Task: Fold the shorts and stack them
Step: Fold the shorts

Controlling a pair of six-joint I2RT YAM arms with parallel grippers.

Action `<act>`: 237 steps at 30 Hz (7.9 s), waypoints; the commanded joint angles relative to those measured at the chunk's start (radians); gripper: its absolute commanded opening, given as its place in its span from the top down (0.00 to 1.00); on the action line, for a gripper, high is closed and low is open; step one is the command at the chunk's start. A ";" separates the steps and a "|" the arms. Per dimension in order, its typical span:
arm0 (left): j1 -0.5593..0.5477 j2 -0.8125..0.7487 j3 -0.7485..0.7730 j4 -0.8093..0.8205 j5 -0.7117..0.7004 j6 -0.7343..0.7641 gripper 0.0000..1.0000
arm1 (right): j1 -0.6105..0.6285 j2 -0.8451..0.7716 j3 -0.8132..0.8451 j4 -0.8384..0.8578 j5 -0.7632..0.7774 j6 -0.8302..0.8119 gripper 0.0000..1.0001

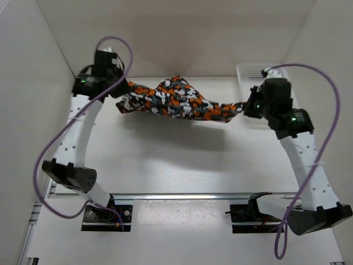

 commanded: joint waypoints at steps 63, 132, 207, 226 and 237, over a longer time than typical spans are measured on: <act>0.400 0.455 0.210 0.114 0.450 0.074 0.90 | 0.238 0.545 0.245 0.228 0.027 -0.129 1.00; 0.630 -0.044 -0.568 0.102 0.105 0.055 0.90 | 0.676 0.584 -0.326 0.430 -0.349 0.303 0.14; 0.318 0.335 -0.249 0.175 0.222 0.155 0.90 | 0.110 0.493 -0.530 0.593 -0.414 0.453 0.52; 0.308 0.323 0.070 -0.021 0.173 0.178 0.90 | 0.159 0.382 -0.162 0.322 -0.186 0.201 1.00; 0.365 0.153 -0.260 0.043 0.208 0.167 0.90 | 0.376 0.216 -0.363 0.260 -0.040 0.244 1.00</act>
